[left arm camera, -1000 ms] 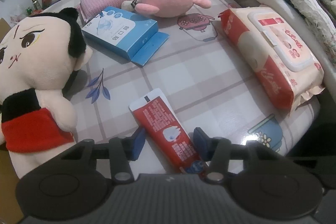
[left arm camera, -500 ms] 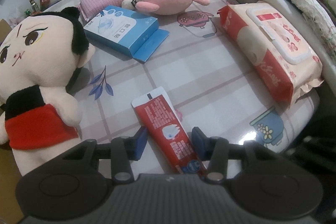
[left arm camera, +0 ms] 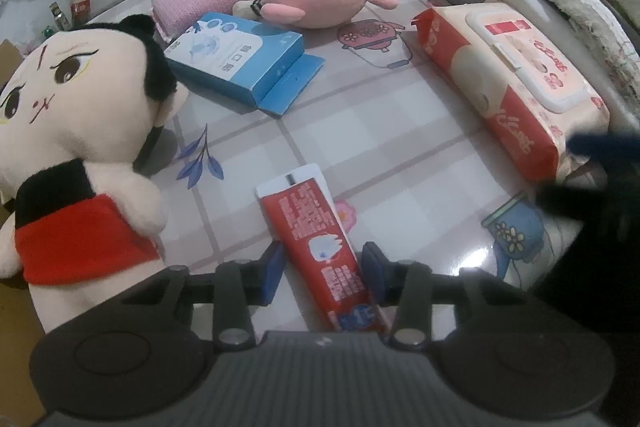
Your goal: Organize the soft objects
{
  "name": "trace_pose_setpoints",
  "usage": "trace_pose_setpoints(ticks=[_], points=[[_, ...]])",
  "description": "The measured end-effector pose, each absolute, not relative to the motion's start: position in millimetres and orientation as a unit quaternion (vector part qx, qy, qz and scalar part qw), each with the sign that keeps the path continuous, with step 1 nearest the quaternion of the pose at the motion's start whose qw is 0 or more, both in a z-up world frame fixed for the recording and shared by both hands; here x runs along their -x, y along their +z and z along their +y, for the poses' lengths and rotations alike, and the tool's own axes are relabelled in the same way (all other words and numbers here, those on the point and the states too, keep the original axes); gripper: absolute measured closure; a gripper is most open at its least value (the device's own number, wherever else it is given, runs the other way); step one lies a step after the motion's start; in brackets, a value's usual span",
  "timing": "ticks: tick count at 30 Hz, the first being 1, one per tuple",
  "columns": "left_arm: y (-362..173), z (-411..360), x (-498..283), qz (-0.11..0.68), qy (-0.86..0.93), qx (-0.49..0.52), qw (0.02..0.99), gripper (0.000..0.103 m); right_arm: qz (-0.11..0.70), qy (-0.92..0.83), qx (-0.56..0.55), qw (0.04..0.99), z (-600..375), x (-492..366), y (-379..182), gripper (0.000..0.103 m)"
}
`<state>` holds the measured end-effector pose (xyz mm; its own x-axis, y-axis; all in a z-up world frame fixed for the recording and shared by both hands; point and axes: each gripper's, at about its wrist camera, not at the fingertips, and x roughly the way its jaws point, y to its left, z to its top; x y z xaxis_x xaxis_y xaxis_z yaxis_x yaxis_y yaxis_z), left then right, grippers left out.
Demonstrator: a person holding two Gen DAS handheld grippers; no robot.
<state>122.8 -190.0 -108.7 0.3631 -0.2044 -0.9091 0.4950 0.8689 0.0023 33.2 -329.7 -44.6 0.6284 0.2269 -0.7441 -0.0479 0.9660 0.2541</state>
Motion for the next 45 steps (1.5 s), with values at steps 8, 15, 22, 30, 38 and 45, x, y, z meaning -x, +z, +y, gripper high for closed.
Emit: trace_pose_setpoints(ticks=[8, 15, 22, 30, 38, 45], points=[[-107, -151, -115, 0.524, -0.204, -0.117, 0.819, 0.068, 0.365, 0.149, -0.067, 0.917, -328, -101, -16, 0.021], [-107, -131, -110, 0.517, -0.198, -0.112, 0.825, 0.068, 0.386, 0.192, -0.004, 0.902, -296, -202, -52, 0.020], [-107, -122, -110, 0.514, -0.203, -0.103, 0.827, 0.068, 0.434, 0.184, 0.026, 0.881, -273, -258, -99, 0.023], [-108, -118, -107, 0.510, -0.204, -0.102, 0.829, 0.068, 0.450, 0.163, 0.006, 0.878, -274, -257, -107, 0.028], [-110, -119, -104, 0.507, -0.200, -0.100, 0.832, 0.068, 0.517, 0.119, -0.069, 0.845, -312, -163, -96, 0.028], [-111, -120, -100, 0.503, -0.198, -0.102, 0.835, 0.068, 0.521, 0.129, -0.030, 0.844, -285, -100, -86, 0.022]])
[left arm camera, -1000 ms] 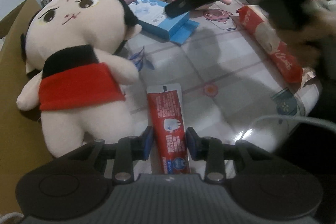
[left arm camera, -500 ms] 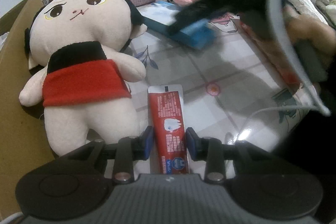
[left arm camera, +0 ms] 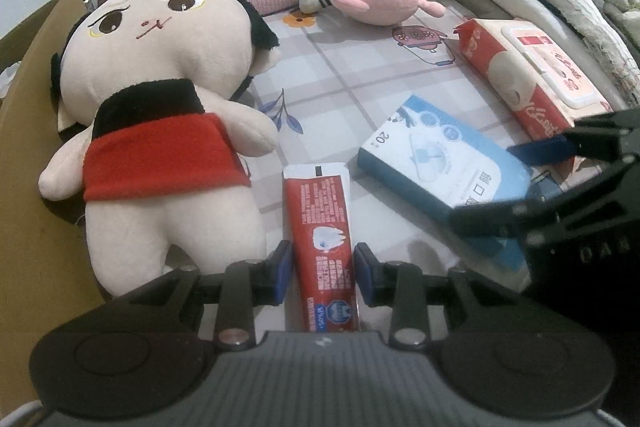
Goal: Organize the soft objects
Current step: 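Grasp the blue bandage box with the right tool while the left tool holds the toothpaste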
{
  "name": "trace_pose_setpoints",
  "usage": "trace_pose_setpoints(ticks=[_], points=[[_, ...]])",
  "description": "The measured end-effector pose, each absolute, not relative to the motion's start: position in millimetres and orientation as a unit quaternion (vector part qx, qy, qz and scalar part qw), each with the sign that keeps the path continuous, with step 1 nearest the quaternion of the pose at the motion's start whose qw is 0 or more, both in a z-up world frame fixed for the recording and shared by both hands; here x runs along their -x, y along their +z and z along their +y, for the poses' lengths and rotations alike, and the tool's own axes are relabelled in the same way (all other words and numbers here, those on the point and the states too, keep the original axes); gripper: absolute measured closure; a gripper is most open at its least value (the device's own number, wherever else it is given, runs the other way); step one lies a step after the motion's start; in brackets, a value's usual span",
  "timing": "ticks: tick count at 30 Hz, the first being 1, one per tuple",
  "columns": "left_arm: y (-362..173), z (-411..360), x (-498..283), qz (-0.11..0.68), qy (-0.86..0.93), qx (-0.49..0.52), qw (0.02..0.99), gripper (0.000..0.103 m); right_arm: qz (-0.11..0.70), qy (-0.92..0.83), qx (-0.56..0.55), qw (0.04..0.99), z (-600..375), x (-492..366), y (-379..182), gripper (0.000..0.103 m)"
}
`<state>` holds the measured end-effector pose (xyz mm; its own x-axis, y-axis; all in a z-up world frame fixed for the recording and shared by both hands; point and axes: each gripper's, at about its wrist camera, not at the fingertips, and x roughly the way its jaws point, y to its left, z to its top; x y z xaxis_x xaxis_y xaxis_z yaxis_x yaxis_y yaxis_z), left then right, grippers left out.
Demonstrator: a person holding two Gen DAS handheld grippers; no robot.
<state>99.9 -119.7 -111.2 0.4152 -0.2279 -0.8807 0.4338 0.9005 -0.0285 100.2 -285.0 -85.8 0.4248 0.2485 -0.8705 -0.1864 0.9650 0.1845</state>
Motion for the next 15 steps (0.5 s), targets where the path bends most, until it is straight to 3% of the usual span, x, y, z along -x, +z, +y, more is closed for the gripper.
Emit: trace_pose_setpoints(ticks=[8, 10, 12, 15], points=[[-112, -121, -100, 0.494, -0.196, -0.104, 0.841, 0.070, 0.511, 0.123, 0.002, 0.851, -275, -119, -85, 0.022], [-113, -121, -100, 0.490, -0.195, -0.102, 0.844, 0.070, 0.520, 0.120, 0.012, 0.846, -272, -125, -92, 0.029], [-113, -120, -99, 0.486, -0.195, -0.098, 0.846, 0.071, 0.517, 0.107, 0.022, 0.849, -268, -124, -95, 0.030], [-113, -117, -97, 0.483, -0.194, -0.092, 0.849, 0.072, 0.518, 0.098, -0.019, 0.849, -271, -118, -93, 0.030]])
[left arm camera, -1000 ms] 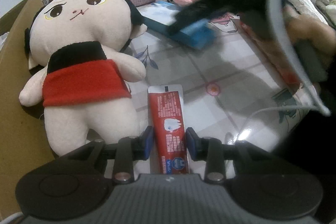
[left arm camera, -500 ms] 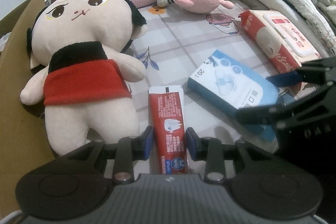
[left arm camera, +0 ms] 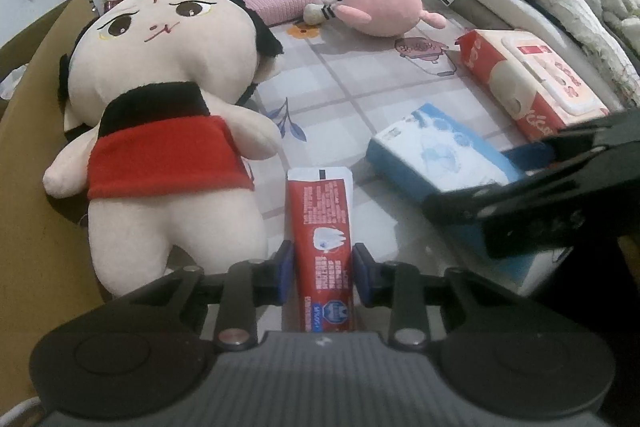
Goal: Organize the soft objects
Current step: 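Grasp the blue bandage box with the right tool while the left tool holds the toothpaste, then carry the toothpaste and bandage box over the cardboard box with both tools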
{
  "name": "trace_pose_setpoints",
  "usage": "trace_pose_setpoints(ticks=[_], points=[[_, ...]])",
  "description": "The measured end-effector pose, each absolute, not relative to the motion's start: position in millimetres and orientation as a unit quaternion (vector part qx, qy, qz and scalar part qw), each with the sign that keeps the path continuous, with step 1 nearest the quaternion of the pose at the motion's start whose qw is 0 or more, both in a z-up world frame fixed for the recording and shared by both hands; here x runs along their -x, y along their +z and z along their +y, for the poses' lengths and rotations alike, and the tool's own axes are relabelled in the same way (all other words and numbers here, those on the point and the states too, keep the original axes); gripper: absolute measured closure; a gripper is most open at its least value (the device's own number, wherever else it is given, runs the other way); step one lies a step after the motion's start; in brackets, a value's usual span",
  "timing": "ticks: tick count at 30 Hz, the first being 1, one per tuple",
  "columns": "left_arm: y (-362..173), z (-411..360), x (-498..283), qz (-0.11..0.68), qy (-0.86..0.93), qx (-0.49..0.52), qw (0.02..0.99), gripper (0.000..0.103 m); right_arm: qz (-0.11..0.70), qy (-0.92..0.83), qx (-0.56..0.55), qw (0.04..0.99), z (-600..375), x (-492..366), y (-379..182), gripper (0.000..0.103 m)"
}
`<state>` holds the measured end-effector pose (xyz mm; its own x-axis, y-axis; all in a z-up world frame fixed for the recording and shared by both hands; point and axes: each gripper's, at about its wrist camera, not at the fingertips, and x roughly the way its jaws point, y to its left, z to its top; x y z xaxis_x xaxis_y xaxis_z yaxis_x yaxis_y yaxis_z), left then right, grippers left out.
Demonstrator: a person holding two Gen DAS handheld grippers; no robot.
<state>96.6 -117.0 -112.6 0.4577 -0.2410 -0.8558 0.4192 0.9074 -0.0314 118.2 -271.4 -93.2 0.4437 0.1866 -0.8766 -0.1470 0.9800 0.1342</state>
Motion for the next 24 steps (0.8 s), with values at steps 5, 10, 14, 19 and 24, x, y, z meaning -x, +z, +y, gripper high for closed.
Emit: trace_pose_setpoints(ticks=[5, 10, 14, 19, 24], points=[[-107, -114, -92, 0.480, -0.205, -0.068, 0.850, 0.072, 0.498, 0.071, -0.113, 0.857, -287, -100, -87, 0.030], [-93, -115, -81, 0.463, -0.214, -0.052, 0.859, 0.072, 0.471, 0.055, -0.178, 0.862, -299, -78, -77, 0.030], [-81, -113, -75, 0.455, -0.217, -0.039, 0.863, 0.072, 0.451, 0.054, -0.209, 0.866, -306, -66, -65, 0.030], [-58, -108, -64, 0.437, -0.217, -0.026, 0.872, 0.073, 0.424, 0.060, -0.231, 0.874, -311, -52, -45, 0.030], [-20, -98, -51, 0.399, -0.217, -0.012, 0.891, 0.073, 0.394, 0.079, -0.241, 0.883, -310, -41, -18, 0.030]])
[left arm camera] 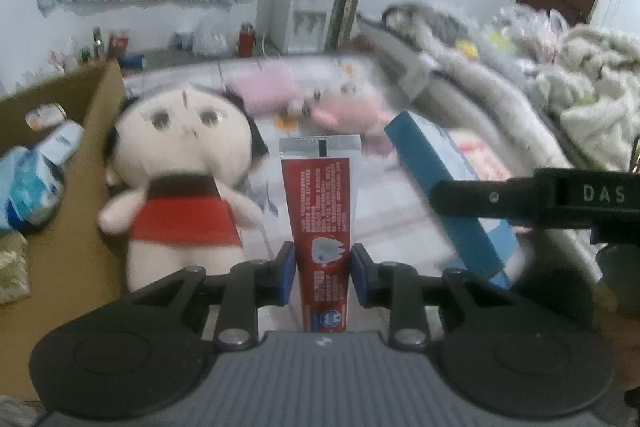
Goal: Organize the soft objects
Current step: 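Carry the toothpaste and bandage box over the cardboard box with both tools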
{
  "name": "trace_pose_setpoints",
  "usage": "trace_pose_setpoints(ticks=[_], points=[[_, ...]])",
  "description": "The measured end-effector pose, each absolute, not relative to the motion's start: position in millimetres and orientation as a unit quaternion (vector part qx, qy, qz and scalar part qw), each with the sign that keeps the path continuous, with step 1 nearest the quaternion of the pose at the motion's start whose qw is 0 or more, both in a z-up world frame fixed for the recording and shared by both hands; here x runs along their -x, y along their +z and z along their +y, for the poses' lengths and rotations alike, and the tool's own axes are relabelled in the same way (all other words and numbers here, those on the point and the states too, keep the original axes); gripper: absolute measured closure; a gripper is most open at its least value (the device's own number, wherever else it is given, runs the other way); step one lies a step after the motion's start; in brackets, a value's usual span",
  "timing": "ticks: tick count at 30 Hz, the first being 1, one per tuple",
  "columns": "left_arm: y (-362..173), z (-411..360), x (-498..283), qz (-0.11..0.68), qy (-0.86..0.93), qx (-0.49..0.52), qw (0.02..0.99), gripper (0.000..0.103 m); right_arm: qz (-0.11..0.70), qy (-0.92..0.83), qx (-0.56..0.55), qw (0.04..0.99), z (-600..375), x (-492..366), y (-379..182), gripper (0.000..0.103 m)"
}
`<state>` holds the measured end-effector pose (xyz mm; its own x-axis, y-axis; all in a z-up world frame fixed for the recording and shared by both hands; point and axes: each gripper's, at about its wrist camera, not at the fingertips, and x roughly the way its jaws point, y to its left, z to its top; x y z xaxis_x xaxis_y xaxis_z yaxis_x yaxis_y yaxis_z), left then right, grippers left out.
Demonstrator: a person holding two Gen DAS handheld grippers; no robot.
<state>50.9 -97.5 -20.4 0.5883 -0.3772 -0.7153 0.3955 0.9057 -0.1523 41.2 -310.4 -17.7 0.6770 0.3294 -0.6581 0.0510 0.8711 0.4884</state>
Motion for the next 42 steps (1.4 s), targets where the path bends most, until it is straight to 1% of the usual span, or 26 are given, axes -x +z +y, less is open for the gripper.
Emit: trace_pose_setpoints(ticks=[9, 16, 22, 26, 31, 36, 39, 42], points=[[42, -53, -35, 0.342, -0.195, 0.032, 0.919, 0.073, 0.339, 0.149, -0.227, 0.901, -274, -40, 45, 0.030], [68, 7, -45, 0.330, -0.143, 0.066, 0.931, 0.073, 0.323, 0.208, -0.208, 0.900, -223, -67, 80, 0.030], [79, 67, -67, 0.330, -0.091, 0.078, 0.936, 0.073, 0.333, 0.261, -0.195, 0.885, -166, -102, 103, 0.030], [59, 99, -100, 0.371, -0.069, 0.081, 0.923, 0.073, 0.367, 0.284, -0.204, 0.862, -127, -137, 102, 0.030], [10, 127, -147, 0.441, -0.062, 0.085, 0.891, 0.073, 0.427, 0.281, -0.233, 0.827, -81, -177, 82, 0.030], [-37, 143, -184, 0.499, -0.072, 0.084, 0.859, 0.072, 0.446, 0.262, -0.230, 0.824, -48, -195, 71, 0.030], [-60, 141, -201, 0.529, -0.076, 0.064, 0.843, 0.072, 0.452, 0.254, -0.223, 0.825, -41, -198, 68, 0.030], [-74, 137, -210, 0.539, -0.078, 0.047, 0.838, 0.072, 0.460, 0.245, -0.212, 0.826, -39, -204, 62, 0.030]])
